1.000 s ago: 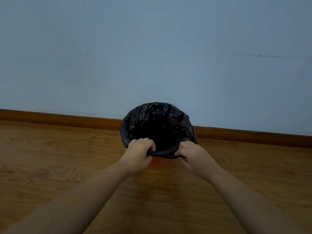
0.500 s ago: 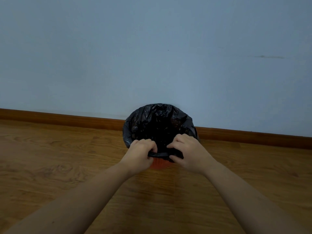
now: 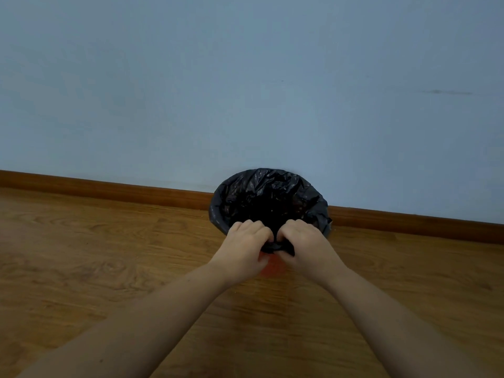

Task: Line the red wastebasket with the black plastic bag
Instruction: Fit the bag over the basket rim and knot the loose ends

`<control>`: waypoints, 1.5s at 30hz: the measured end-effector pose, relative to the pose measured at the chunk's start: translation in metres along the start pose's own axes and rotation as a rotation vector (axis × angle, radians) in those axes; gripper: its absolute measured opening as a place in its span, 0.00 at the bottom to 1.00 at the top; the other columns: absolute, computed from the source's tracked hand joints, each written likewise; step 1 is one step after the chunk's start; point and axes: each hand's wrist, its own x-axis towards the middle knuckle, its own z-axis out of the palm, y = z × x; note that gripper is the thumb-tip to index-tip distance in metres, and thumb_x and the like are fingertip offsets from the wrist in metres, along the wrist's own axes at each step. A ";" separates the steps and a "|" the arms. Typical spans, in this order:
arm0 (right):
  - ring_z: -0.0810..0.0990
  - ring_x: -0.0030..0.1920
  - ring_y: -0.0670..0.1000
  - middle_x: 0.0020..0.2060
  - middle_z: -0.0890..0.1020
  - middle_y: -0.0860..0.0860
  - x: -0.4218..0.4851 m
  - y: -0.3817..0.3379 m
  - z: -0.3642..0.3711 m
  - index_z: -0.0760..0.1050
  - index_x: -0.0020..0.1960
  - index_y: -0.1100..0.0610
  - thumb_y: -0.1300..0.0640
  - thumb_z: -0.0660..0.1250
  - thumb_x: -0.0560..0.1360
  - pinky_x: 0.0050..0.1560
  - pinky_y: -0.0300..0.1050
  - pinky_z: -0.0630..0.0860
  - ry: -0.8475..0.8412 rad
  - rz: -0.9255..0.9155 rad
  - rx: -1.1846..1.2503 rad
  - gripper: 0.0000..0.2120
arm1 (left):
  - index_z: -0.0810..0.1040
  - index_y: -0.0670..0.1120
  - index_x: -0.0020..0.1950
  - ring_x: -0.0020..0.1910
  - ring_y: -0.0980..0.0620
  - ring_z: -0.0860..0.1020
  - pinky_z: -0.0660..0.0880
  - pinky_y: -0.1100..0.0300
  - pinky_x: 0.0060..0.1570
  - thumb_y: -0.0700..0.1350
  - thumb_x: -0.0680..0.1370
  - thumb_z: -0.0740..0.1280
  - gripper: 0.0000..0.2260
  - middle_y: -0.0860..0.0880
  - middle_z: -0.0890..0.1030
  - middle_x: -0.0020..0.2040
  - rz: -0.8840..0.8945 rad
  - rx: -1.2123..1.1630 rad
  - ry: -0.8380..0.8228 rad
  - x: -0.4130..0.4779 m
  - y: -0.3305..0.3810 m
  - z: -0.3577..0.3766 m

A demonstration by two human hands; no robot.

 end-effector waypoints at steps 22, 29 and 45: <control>0.75 0.42 0.52 0.39 0.79 0.51 -0.008 0.012 -0.006 0.77 0.42 0.57 0.62 0.71 0.67 0.45 0.42 0.67 -0.054 0.056 -0.010 0.05 | 0.73 0.48 0.48 0.48 0.54 0.71 0.61 0.62 0.52 0.38 0.71 0.63 0.09 0.55 0.71 0.44 -0.093 -0.082 0.002 -0.009 -0.010 -0.003; 0.74 0.41 0.52 0.38 0.78 0.51 -0.002 0.006 0.002 0.79 0.42 0.57 0.56 0.72 0.69 0.44 0.43 0.65 -0.034 0.042 0.046 0.05 | 0.71 0.49 0.55 0.51 0.54 0.68 0.58 0.64 0.52 0.48 0.72 0.64 0.12 0.53 0.73 0.50 -0.018 -0.037 0.005 -0.011 -0.002 0.002; 0.75 0.41 0.52 0.37 0.77 0.50 -0.011 0.023 -0.011 0.78 0.40 0.55 0.53 0.75 0.65 0.50 0.48 0.70 -0.103 0.005 -0.021 0.09 | 0.76 0.48 0.50 0.49 0.54 0.73 0.61 0.63 0.49 0.41 0.71 0.63 0.09 0.53 0.78 0.48 -0.009 -0.072 -0.029 -0.008 -0.009 0.003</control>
